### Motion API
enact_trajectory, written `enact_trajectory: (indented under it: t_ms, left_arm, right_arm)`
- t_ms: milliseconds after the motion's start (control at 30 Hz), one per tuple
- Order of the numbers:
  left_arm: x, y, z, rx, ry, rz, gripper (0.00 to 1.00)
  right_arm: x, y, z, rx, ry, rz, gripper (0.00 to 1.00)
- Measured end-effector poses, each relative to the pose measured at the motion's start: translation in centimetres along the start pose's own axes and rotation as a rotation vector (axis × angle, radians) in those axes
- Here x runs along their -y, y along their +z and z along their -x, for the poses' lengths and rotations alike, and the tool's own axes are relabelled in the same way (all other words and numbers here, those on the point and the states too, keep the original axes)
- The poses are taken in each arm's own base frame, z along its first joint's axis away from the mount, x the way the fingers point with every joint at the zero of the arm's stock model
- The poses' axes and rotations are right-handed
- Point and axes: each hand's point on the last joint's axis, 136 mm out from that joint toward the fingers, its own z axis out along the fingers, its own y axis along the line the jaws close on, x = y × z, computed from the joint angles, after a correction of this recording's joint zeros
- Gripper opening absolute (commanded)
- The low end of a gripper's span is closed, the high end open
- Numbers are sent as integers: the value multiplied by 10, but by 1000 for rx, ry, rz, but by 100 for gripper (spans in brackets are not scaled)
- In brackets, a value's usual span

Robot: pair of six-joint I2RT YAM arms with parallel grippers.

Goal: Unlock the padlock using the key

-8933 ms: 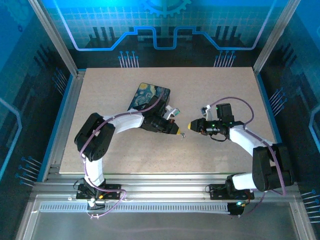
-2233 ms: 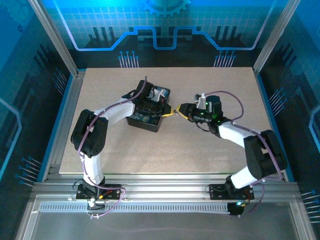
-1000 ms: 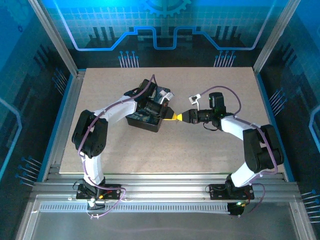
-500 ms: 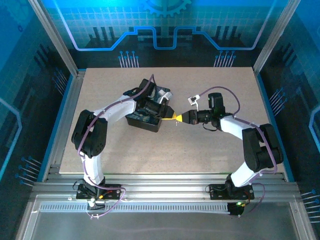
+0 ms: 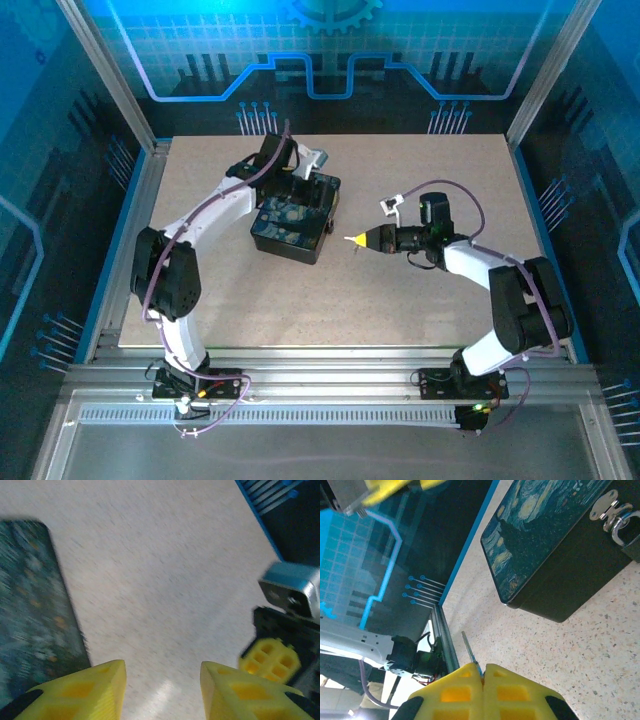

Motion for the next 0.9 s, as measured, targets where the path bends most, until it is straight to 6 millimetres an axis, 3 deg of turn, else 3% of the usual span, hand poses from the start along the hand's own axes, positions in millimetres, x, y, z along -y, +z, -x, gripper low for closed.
enact_trajectory:
  t_ms: [67, 133, 267, 367, 500, 567, 633, 767, 900]
  left_arm:
    - [-1, -8, 16, 36, 87, 95, 61]
    - [4, -12, 27, 61, 208, 171, 98]
    - [18, -13, 31, 55, 446, 249, 99]
    - [2, -11, 37, 62, 551, 336, 99]
    - [-27, 7, 39, -32, 636, 409, 83]
    - [-33, 19, 42, -89, 657, 406, 74]
    - [-33, 27, 39, -148, 685, 391, 71]
    - [-16, 40, 1, -301, 837, 347, 72]
    - [9, 63, -61, -479, 1026, 228, 73]
  right_arm:
    - [-2, -3, 1, 12, 1, -22, 0]
    - [-2, -6, 3, 25, 1, -50, 0]
    - [-1, -14, 4, 54, 5, -126, 0]
    - [1, -21, 6, 75, 9, -178, 0]
    - [8, -31, 6, 96, 25, -253, 0]
    - [15, -38, 5, 109, 46, -298, 0]
    - [26, -47, 6, 125, 79, -354, 0]
    - [54, -72, 6, 163, 169, -473, 0]
    - [79, -94, 7, 198, 252, -554, 0]
